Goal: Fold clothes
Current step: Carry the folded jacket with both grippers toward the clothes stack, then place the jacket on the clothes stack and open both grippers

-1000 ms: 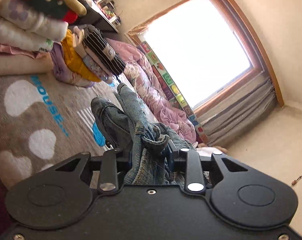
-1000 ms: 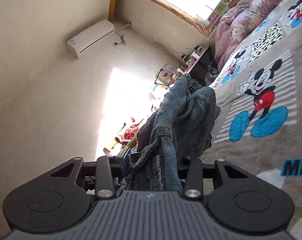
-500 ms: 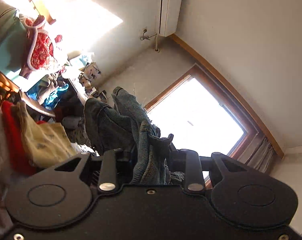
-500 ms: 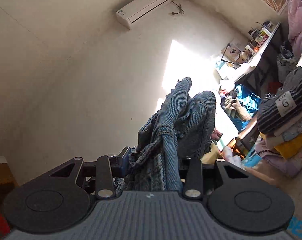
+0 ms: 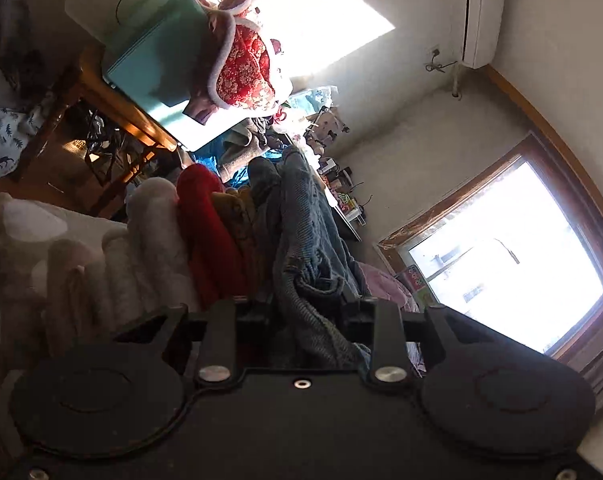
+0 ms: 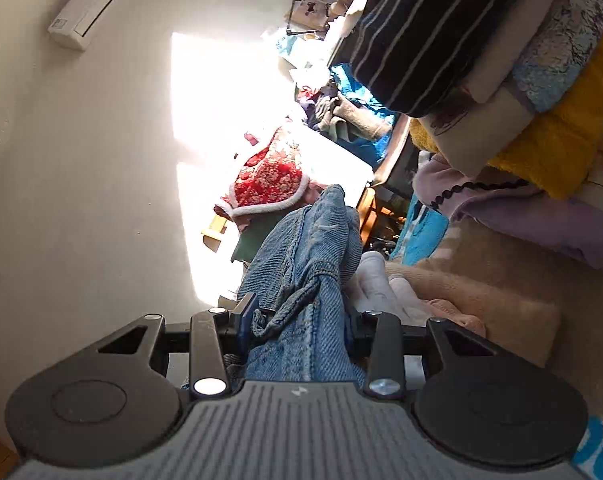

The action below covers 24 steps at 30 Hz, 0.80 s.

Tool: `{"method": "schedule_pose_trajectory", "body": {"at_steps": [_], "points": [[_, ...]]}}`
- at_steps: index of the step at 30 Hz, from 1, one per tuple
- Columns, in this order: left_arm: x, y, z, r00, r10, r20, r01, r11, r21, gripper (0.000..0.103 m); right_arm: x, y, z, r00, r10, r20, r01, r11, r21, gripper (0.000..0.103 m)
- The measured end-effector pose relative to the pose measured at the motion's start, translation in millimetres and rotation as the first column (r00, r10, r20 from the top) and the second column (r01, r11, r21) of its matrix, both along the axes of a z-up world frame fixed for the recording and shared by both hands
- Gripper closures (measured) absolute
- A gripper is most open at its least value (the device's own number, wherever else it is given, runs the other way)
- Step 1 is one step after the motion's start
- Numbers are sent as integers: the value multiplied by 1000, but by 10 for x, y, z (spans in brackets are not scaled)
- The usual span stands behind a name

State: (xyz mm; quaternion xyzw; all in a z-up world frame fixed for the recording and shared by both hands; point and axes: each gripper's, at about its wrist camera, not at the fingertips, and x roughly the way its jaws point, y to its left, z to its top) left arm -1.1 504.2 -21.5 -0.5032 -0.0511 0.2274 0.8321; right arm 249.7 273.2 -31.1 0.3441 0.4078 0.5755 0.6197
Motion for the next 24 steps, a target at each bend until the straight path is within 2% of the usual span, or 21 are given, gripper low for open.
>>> {"method": "schedule_pose_trajectory", "body": {"at_steps": [1, 4, 6, 7, 8, 9, 11, 16, 19, 22, 24], "points": [[-23, -23, 33, 1000, 7, 3, -7, 1000, 12, 74, -57, -14, 86, 999, -1, 52, 2, 1000, -8, 63], [-78, -6, 63, 1000, 9, 18, -9, 1000, -3, 72, -138, -33, 224, 997, -5, 76, 9, 998, -56, 61], [-123, -26, 162, 1000, -3, 20, 3, 1000, 15, 71, -204, -87, 336, 992, -5, 126, 15, 997, -78, 57], [-142, -50, 195, 1000, 0, 11, 0, 1000, 29, 68, -245, -122, 404, 986, -19, 163, 34, 995, -93, 47], [-161, -74, 227, 1000, 3, 3, -3, 999, 44, 53, -257, -153, 465, 980, -38, 195, 59, 993, -100, 44], [-180, -98, 259, 1000, 7, -6, -6, 998, 58, 50, -234, -181, 525, 974, -63, 217, 86, 992, -97, 44], [-220, -147, 321, 1000, 14, -22, -12, 996, 85, 50, -258, -342, 599, 967, -108, 229, 131, 987, -89, 33], [-439, -339, 368, 1000, 26, -8, -25, 996, 89, 49, -407, -632, 694, 958, -132, 255, 166, 979, -119, 32], [-573, -503, 407, 999, 38, -37, -34, 994, 108, 47, -504, -797, 744, 953, -138, 270, 181, 973, -142, 28], [-699, -677, 444, 996, 47, -70, -38, 992, 121, 41, -601, -961, 794, 948, -144, 286, 196, 967, -164, 24], [-767, -818, 491, 993, 31, -113, -17, 992, 122, 30, -676, -1080, 830, 945, -144, 295, 202, 963, -177, 20]]}}
